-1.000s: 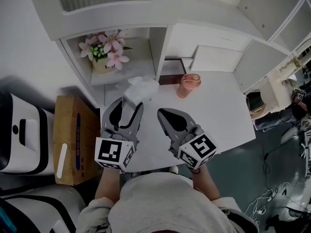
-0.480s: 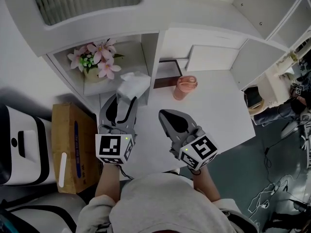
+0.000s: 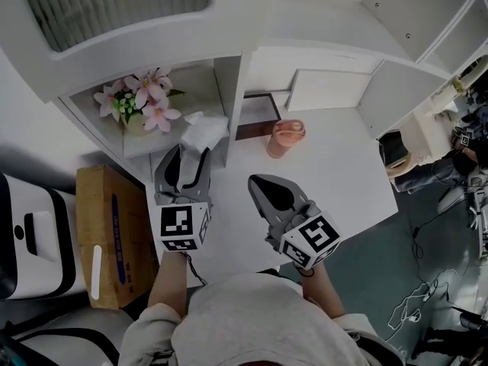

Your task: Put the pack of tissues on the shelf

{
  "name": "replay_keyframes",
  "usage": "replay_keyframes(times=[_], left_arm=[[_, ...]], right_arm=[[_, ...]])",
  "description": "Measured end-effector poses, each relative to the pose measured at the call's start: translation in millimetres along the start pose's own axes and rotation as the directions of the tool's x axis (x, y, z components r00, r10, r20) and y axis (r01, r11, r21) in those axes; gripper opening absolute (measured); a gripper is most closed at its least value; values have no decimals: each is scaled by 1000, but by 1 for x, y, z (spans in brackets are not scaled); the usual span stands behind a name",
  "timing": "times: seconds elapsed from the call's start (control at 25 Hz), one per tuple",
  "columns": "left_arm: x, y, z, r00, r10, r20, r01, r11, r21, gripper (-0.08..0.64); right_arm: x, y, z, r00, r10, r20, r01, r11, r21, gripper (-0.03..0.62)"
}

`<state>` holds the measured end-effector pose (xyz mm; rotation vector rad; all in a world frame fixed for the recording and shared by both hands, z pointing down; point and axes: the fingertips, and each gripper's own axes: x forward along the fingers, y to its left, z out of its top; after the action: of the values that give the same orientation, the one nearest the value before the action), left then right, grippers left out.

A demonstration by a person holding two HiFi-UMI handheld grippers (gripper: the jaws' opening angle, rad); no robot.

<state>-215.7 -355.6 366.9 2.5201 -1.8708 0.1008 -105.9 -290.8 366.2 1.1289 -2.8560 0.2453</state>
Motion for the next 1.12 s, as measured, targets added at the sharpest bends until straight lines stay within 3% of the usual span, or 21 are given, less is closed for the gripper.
replay_keyframes(times=[0.32,0.56,1.12], left_arm=[[22,7,-2,999,24,-24,-24,999,-38,199],[36,12,-5,998,55,-34,-55,999,2,199],[45,17,-6,997,74,-29,-73,997,10,233]], right_arm=[[-7,-6,-5,1000,-20,-22,20,1000,5,2],[-17,-14,-9,998,-44,-33,44,999,6,2],[-24,-17,-8,998,-50,-43,50,999,-3,2]])
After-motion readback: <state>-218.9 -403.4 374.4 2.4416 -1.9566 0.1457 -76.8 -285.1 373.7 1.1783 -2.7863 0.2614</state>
